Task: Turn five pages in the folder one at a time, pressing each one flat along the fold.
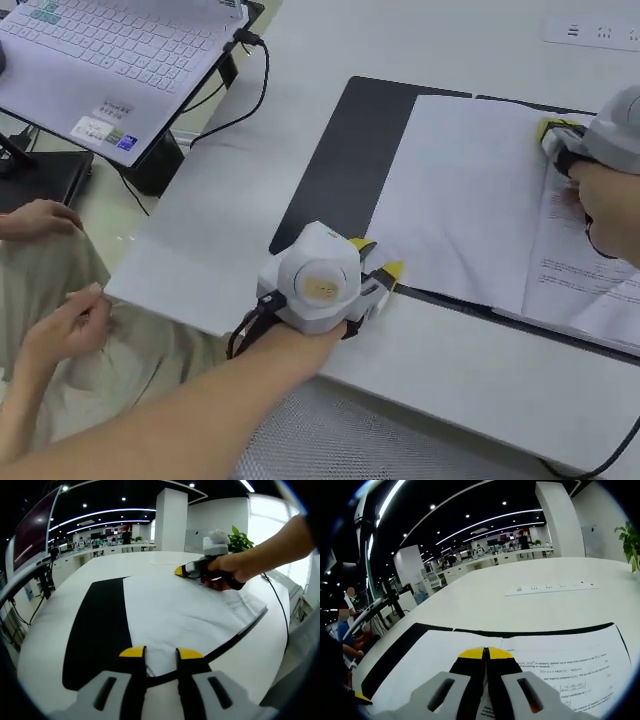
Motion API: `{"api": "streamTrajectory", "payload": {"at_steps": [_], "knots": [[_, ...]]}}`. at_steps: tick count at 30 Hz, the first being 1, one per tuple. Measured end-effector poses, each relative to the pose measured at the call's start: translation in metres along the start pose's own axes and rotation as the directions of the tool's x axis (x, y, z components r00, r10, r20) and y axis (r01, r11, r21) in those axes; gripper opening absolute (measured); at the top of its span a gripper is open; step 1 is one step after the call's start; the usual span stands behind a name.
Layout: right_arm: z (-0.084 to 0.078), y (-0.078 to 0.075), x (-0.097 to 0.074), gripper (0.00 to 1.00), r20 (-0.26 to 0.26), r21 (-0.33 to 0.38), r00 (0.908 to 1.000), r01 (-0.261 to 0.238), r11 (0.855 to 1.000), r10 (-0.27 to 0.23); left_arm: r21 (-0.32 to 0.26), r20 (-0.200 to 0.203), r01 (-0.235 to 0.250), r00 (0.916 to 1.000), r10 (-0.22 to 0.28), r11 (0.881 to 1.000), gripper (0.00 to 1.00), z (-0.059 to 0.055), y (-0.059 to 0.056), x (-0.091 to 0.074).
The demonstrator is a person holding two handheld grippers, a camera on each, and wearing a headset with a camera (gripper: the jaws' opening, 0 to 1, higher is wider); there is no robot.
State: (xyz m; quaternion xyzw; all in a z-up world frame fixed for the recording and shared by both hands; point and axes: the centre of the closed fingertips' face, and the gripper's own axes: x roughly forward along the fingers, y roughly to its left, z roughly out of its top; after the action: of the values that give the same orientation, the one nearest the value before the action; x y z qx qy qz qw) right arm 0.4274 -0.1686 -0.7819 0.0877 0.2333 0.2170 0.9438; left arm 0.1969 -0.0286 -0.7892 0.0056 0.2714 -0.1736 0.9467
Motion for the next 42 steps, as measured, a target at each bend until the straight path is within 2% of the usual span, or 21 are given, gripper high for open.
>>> {"api": "streamTrajectory", "payload": {"at_steps": [8, 14, 20, 23, 27, 30, 42], "knots": [[-0.008, 0.007, -0.013, 0.00, -0.001, 0.036, 0.9998, -0.019, 0.999, 0.019, -0.002, 0.002, 0.000, 1.0000, 0.000, 1.000, 0.22, 0.000, 0.001, -0.001], [-0.012, 0.025, -0.041, 0.00, -0.004, 0.049, 0.9995, -0.031, 0.998, 0.031, -0.004, 0.003, 0.000, 1.0000, 0.000, 1.000, 0.22, 0.000, 0.002, -0.002], [-0.016, 0.038, -0.061, 0.00, -0.008, 0.068, 0.9992, -0.039, 0.997, 0.039, -0.005, 0.005, 0.000, 1.0000, 0.000, 1.000, 0.22, 0.000, 0.002, -0.003], [-0.018, 0.035, -0.061, 0.00, -0.010, 0.084, 0.9991, -0.039, 0.996, 0.040, -0.006, 0.005, 0.000, 1.0000, 0.000, 1.000, 0.22, 0.000, 0.002, -0.003], [-0.020, 0.041, -0.074, 0.00, -0.013, 0.093, 0.9990, -0.041, 0.995, 0.042, -0.007, 0.007, 0.001, 1.0000, 0.000, 1.000, 0.22, 0.000, 0.003, -0.004], [-0.024, 0.037, -0.074, 0.00, -0.018, 0.101, 0.9990, -0.038, 0.994, 0.040, -0.007, 0.009, 0.001, 1.0000, -0.001, 1.000, 0.22, 0.000, 0.003, -0.004], [-0.041, 0.054, -0.098, 0.00, -0.024, 0.122, 0.9985, -0.047, 0.991, 0.050, -0.008, 0.010, 0.001, 0.9999, -0.001, 1.000, 0.22, -0.001, 0.004, -0.003]]}}
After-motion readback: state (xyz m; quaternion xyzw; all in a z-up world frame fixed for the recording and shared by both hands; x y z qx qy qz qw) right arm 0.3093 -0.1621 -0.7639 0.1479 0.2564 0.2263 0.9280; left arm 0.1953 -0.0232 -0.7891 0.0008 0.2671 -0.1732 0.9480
